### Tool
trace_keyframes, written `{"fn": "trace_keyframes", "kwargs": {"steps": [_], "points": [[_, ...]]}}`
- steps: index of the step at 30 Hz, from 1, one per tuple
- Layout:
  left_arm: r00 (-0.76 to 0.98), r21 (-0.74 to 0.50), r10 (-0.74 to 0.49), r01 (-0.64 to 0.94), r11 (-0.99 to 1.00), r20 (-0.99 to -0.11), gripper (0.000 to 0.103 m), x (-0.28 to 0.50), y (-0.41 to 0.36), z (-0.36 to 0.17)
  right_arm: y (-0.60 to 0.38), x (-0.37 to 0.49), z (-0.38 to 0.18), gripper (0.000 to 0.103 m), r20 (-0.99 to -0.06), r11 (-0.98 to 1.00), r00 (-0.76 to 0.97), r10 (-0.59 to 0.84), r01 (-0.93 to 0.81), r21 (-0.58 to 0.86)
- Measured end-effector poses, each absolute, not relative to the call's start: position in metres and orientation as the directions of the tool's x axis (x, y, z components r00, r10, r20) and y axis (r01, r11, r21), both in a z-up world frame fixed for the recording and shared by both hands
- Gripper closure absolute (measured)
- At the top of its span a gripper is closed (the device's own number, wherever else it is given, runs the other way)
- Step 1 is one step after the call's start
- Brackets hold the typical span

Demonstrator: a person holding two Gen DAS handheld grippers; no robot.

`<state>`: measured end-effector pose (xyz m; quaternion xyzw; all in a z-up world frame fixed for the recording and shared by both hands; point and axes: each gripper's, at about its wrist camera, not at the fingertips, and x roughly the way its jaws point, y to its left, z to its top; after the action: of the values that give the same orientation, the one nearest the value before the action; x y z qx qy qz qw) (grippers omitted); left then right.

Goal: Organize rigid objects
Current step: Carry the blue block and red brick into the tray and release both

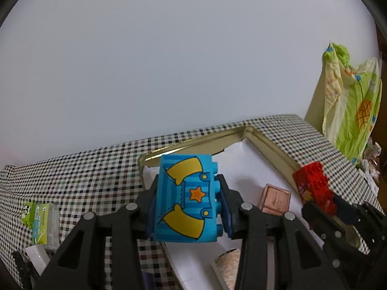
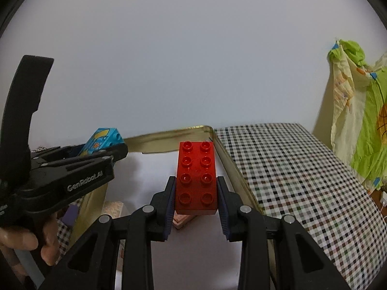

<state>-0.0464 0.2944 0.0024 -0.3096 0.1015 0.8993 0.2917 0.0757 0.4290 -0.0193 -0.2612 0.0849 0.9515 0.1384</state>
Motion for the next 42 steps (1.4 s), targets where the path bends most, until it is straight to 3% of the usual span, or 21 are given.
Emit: {"fn": "trace_keyframes", "kwargs": {"steps": [10, 35, 38, 40, 42], "points": [[-0.592, 0.029, 0.413, -0.595, -0.803, -0.692, 0.062, -0.057, 0.306, -0.01, 0.435, 0.079, -0.03, 0.069, -0.607, -0.919, -0.768, 0.206, -0.364, 0.149], [-0.544, 0.086, 0.339, -0.612, -0.786, -0.768, 0.062, -0.063, 0.32, -0.02, 0.438, 0.073, -0.043, 0.069, -0.67, -0.916, -0.72, 0.183, -0.372, 0.15], [-0.538, 0.067, 0.357, -0.615, -0.785, -0.764, 0.053, -0.063, 0.32, -0.017, 0.438, 0.071, -0.044, 0.069, -0.672, -0.915, -0.717, 0.186, -0.376, 0.148], [-0.548, 0.081, 0.358, -0.621, -0.779, -0.756, 0.034, -0.059, 0.32, -0.015, 0.438, 0.071, -0.044, 0.069, -0.674, -0.914, -0.715, 0.188, -0.378, 0.146], [-0.569, 0.096, 0.364, -0.621, -0.778, -0.737, 0.022, -0.055, 0.32, -0.011, 0.437, 0.07, -0.045, 0.068, -0.682, -0.916, -0.708, 0.183, -0.374, 0.143]]}}
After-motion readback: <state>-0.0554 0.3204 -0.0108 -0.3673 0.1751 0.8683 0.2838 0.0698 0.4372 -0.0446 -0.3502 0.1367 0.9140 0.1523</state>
